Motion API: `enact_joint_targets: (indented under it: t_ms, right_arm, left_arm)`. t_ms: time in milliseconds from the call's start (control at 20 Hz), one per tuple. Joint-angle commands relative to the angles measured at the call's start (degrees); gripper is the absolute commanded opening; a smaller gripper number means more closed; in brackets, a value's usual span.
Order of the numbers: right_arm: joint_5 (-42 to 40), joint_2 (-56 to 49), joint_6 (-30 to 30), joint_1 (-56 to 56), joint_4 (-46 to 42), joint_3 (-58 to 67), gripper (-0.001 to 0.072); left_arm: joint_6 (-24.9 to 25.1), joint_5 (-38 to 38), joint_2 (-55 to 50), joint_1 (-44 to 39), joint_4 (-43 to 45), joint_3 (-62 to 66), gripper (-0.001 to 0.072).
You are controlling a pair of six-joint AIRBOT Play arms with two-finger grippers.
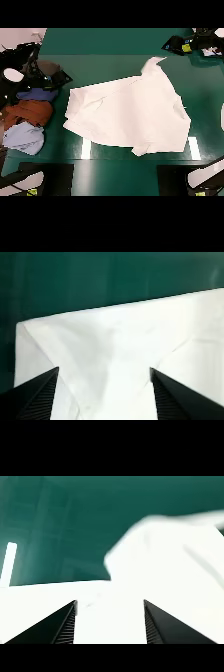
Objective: Fold the shirts.
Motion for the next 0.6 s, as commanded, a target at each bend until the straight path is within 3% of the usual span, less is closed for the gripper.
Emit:
enact_joint_targets:
  t_ms: [0, 200, 550]
  right_arm:
    - [5.2, 4.0, -1.2, -3.1, 0.5, -5.5, 0.0449]
    - [6.5, 15.3, -5.0, -7.3, 0.4, -22.4, 0.0449]
    - [4.9, 29.7, -6.6, -9.6, 1.0, -41.5, 0.0449]
  left_arm:
    - [0.3, -12.2, 0.4, 3.8, 8.5, 4.9, 0.0663]
    - [0.3, -22.1, 7.5, 6.9, 18.0, -2.7, 0.0663]
    - [1.5, -19.5, 13.6, 6.9, 16.2, -27.3, 0.0663]
